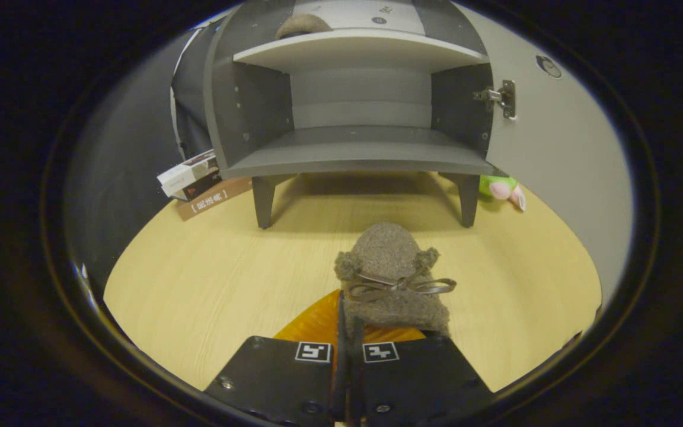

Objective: Open the shoe cabinet door, grab the shoes and put them into the shoe cabinet, then close the shoe cabinet door.

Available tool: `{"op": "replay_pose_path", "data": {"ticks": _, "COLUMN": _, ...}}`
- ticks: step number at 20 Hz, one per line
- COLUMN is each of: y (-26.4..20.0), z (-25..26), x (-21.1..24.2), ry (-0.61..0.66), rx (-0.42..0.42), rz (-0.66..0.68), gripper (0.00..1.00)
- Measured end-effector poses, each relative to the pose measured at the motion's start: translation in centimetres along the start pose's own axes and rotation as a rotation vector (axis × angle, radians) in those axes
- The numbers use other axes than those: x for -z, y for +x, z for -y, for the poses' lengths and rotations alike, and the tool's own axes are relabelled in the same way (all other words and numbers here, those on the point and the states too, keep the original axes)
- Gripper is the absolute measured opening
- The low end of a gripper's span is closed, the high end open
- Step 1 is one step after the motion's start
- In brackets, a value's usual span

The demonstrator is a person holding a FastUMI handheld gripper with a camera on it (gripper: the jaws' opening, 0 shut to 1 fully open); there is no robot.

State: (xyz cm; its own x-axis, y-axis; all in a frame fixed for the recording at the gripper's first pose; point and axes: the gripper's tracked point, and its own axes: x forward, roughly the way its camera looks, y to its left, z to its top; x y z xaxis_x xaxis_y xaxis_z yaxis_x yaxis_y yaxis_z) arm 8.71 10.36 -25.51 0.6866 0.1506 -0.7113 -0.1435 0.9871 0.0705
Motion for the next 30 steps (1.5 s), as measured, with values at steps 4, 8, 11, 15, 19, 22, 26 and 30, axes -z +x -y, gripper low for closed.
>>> {"op": "replay_pose_path", "data": {"ticks": 4, "y": -3.0, "z": -0.8, "x": -2.7, "ry": -0.049, "rx": 0.003, "rz": 0.064, "gripper": 0.07}}
{"op": "replay_pose_path", "data": {"ticks": 8, "y": -6.5, "z": -2.0, "x": -6.5, "ry": -0.098, "rx": 0.001, "rz": 0.146, "gripper": 0.07}}
{"op": "replay_pose_path", "data": {"ticks": 11, "y": -10.8, "z": -2.8, "x": -10.3, "ry": -0.158, "rx": -0.017, "rz": 0.218, "gripper": 0.06}}
{"op": "replay_pose_path", "data": {"ticks": 15, "y": -16.6, "z": -3.8, "x": -16.0, "ry": -0.161, "rx": -0.019, "rz": 0.307, "gripper": 0.07}}
{"op": "replay_pose_path", "data": {"ticks": 19, "y": -20.9, "z": -4.3, "x": -22.2, "ry": -0.157, "rx": -0.013, "rz": 0.37, "gripper": 0.07}}
{"op": "replay_pose_path", "data": {"ticks": 22, "y": -22.0, "z": -4.2, "x": -28.1, "ry": -0.135, "rx": 0.014, "rz": 0.415, "gripper": 0.07}}
{"op": "replay_pose_path", "data": {"ticks": 26, "y": -19.4, "z": -2.9, "x": -35.7, "ry": -0.1, "rx": 0.095, "rz": 0.435, "gripper": 0.07}}
{"op": "replay_pose_path", "data": {"ticks": 30, "y": -13.1, "z": -1.2, "x": -40.9, "ry": -0.064, "rx": 0.16, "rz": 0.389, "gripper": 0.07}}
